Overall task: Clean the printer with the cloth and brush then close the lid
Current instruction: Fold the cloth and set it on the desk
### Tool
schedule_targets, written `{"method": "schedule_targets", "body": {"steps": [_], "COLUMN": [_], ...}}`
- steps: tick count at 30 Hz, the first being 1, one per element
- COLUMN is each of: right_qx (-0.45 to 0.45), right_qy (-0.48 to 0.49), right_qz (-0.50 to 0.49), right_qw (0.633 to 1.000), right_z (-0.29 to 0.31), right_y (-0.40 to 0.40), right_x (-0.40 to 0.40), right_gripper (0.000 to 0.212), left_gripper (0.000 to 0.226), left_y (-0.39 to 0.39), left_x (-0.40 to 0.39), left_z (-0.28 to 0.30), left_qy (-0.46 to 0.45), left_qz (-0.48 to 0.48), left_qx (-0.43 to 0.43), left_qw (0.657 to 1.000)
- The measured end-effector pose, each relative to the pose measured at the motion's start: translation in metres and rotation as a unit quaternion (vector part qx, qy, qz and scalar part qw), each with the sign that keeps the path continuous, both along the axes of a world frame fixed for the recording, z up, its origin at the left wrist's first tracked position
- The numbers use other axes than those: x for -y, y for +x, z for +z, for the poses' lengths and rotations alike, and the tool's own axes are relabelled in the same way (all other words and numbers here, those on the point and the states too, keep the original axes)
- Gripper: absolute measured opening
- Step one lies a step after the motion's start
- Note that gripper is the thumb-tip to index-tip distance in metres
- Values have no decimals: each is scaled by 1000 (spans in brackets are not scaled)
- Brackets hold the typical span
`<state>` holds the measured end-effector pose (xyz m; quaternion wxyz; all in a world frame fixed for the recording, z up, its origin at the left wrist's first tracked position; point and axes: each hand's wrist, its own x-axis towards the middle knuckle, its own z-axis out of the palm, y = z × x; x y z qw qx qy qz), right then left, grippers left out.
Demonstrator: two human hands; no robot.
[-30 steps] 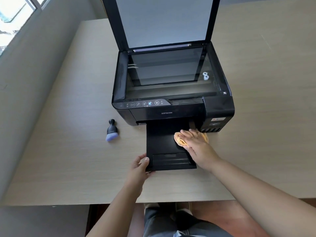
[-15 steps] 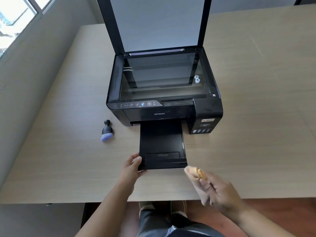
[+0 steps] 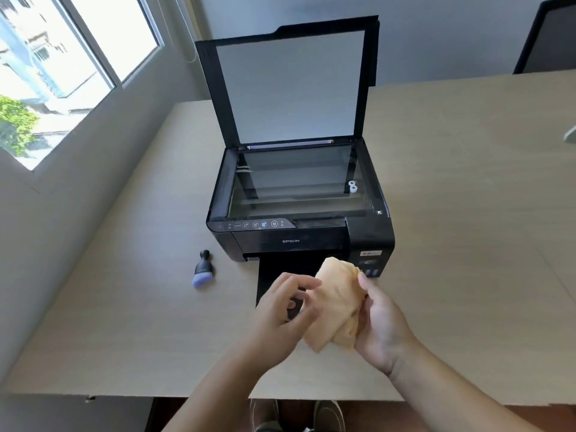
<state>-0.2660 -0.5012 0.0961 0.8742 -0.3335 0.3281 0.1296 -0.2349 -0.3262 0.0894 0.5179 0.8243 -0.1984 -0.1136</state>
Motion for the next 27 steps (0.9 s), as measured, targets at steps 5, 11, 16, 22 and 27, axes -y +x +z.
{"method": "schedule_targets", "body": {"steps": [5,11,16,22,27], "right_qx": [34,46,46,120,132], "right_qy": [75,89,70,31,6], "right_qz": [49,105,162,166,190], "right_qw": [995,989,983,978,973], "right_z": [21,22,21,28,29], "right_y": [11,21,29,44,60], "right_x": [-22,-43,-63,-92,-111], "right_gripper": [53,57,52,46,39], "left_gripper": [35,49,46,37,11], "left_y": [-17,-19,-16,-8,-1], "left_x": [-5,-24,-26,-34,-65], "left_z": [3,1,3,8,15], "left_qy": [69,65,111,131,69], "left_qz": [-5,82,169,266,269], "left_qx": [96,54,22,60,39], "left_qw": [993,993,979,953,960]}}
